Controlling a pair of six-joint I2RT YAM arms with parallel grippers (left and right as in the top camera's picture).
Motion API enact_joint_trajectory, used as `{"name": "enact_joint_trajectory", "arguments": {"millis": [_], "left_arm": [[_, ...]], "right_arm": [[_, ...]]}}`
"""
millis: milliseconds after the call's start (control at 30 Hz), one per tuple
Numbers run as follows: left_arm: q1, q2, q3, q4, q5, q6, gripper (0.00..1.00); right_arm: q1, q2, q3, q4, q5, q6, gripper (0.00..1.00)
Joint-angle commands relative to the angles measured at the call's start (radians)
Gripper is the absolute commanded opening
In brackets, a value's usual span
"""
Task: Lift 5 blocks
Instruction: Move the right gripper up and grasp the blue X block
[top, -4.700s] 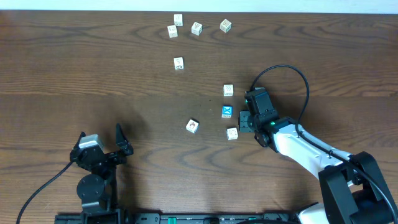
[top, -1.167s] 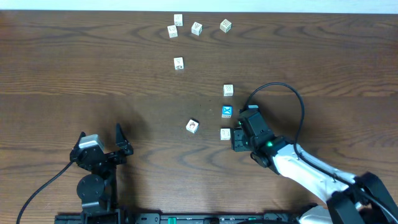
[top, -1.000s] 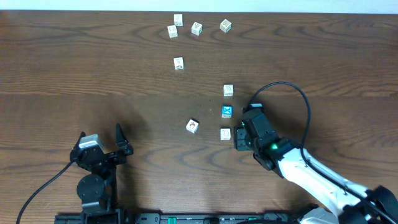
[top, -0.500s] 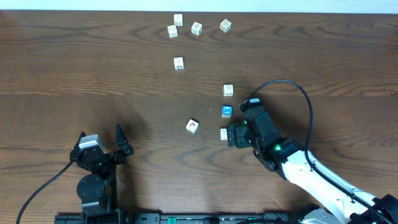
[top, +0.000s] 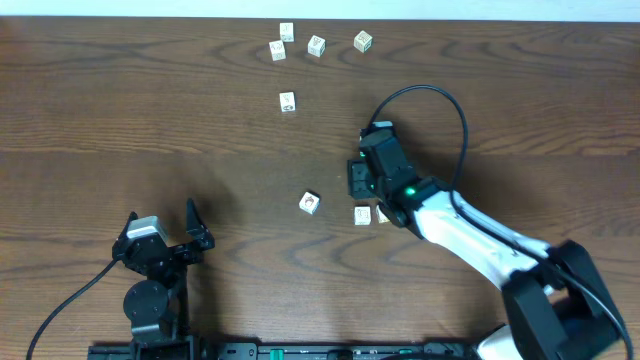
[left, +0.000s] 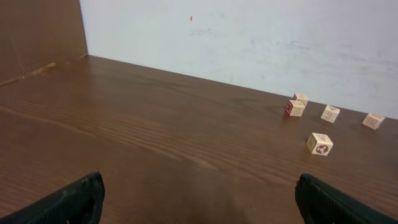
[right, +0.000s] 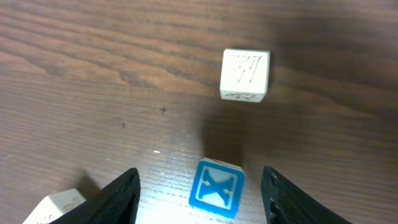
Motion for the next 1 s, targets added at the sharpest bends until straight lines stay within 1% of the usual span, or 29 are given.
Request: {"name": "enact_joint_trajectory", "arguments": {"millis": [0,100,200,267,300,400,533,700,800,967], "left_arm": [[0.003,-0.006,-0.022,-0.035,-0.017,-0.002,0.98],[0.003,-0.006,-0.022,-0.035,-0.017,-0.002,0.98],[0.003,-0.006,-0.022,-0.035,-0.017,-0.002,0.98],[0.003,-0.006,-0.022,-0.035,-0.017,-0.002,0.98],[0.003,-0.006,-0.022,-0.035,-0.017,-0.002,0.98],[0.003,-0.006,-0.022,-0.035,-0.017,-0.002,0.98],[0.003,-0.006,-0.022,-0.035,-0.017,-0.002,0.98],[0.003,-0.006,-0.022,-0.035,-0.017,-0.002,0.98],[0.003,-0.006,-0.022,-0.035,-0.017,-0.002,0.98],[0.003,-0.006,-0.022,-0.035,-0.017,-0.002,0.98]], "right_arm": [[0.011,0.048,0.029,-0.004,0.045,0.124,0.57],[0.011,0.073,0.029,-0.014,0.045,0.154,0.5],[0.014,0.086,0.029,-0.021,0.046,0.154,0.49],[0.019,0.087,0.029,-0.025,0.046,0.154,0.43],[0.019,0.087,0.029,-0.026,0.046,0.154,0.41],[0.024,0.089,0.029,-0.032,0.049,0.154,0.44],[0.024,0.106,0.028,-0.037,0.061,0.153,0.43],[0.024,0.126,0.028,-0.035,0.068,0.153,0.29],[0.024,0.124,0.028,-0.022,0.074,0.139,0.24],[0.024,0.114,0.029,-0.016,0.075,0.106,0.21]]}}
